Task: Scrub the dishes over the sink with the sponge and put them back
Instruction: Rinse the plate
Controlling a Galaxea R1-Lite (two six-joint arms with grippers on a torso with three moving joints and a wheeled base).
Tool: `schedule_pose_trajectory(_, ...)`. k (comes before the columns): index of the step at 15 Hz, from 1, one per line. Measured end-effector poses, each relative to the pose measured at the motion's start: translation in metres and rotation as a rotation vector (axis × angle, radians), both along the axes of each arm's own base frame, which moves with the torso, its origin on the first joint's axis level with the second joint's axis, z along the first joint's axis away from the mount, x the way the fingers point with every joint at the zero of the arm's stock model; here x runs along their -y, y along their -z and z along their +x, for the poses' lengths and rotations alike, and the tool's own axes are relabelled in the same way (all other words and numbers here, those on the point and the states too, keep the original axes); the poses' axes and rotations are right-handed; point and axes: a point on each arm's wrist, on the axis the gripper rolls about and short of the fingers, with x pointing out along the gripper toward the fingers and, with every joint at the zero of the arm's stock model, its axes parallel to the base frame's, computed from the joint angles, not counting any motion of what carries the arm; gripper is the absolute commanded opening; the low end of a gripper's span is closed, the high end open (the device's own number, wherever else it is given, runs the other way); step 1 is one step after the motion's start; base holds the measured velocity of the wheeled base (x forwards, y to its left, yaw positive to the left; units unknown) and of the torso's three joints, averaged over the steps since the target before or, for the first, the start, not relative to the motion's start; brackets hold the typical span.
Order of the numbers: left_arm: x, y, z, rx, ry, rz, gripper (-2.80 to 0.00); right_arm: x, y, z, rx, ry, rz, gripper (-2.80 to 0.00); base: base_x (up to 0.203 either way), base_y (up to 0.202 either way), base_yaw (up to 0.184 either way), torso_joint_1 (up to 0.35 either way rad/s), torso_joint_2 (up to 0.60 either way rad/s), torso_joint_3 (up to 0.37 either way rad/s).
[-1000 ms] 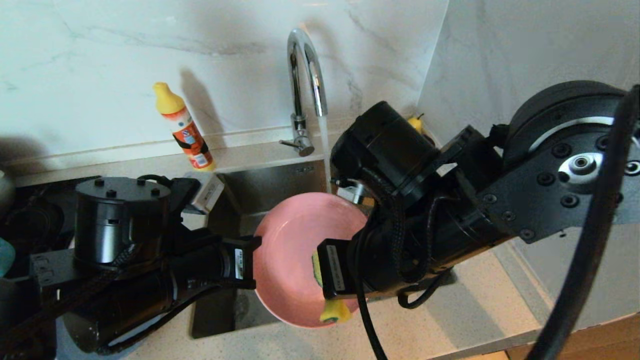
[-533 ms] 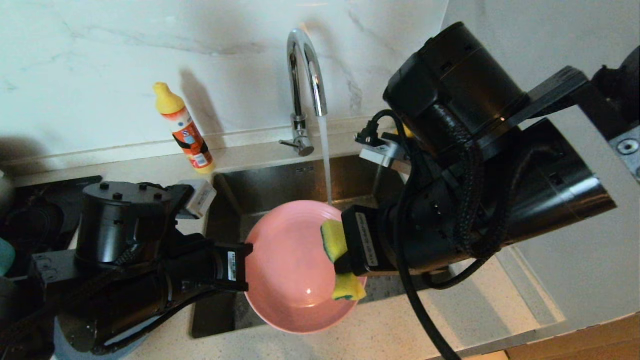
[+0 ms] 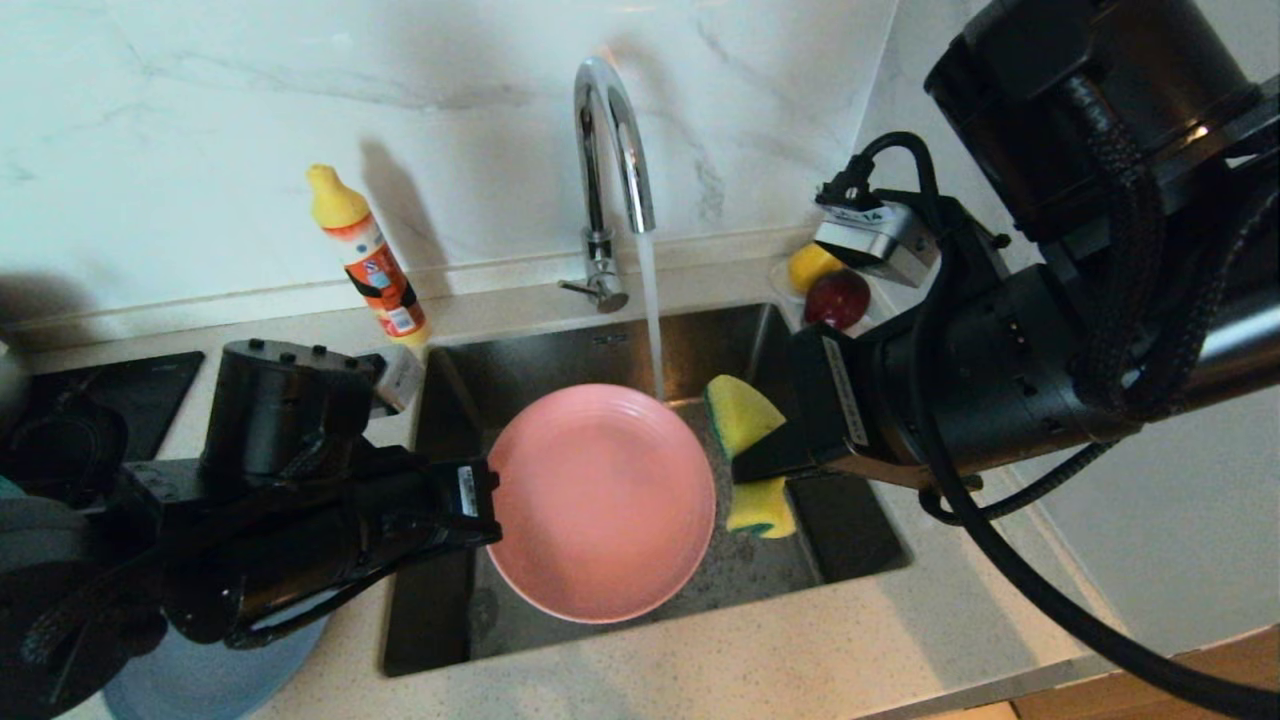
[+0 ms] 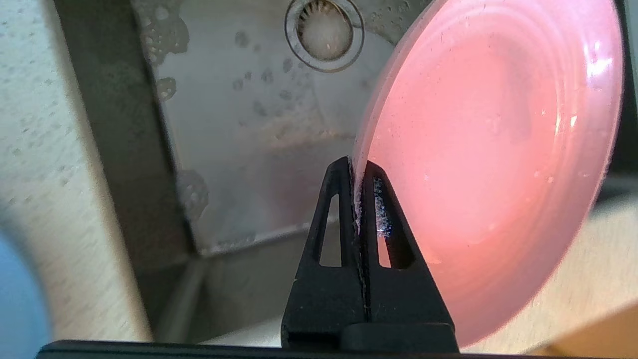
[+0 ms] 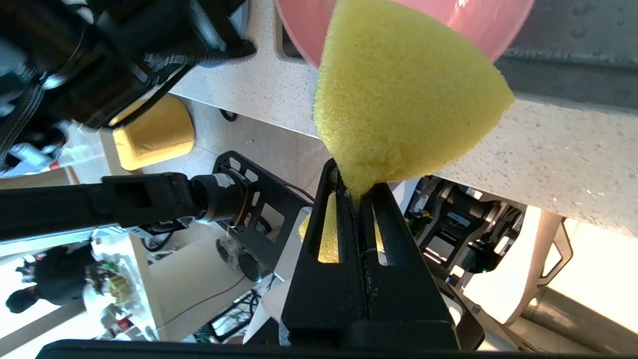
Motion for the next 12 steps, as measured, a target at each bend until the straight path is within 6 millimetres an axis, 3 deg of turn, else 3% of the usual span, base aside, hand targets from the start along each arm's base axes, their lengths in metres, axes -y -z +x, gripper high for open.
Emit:
schedule_pose_trajectory(6, 0.020, 0.008, 0.059, -0.029, -0.065, -0.038, -2.80, 0.019, 0.006, -0.003, -0.026, 0.027, -0.006, -2.80, 0.000, 0.000, 0.000, 0.000, 0.00, 0.000)
schedule_pose_trajectory(12, 0.036, 0.013, 0.100, -0.058, -0.078, -0.023, -2.80, 0.024, 0.012, -0.005, -0.047, 0.032, -0.019, -2.80, 0.000, 0.000, 0.000, 0.000, 0.00, 0.000)
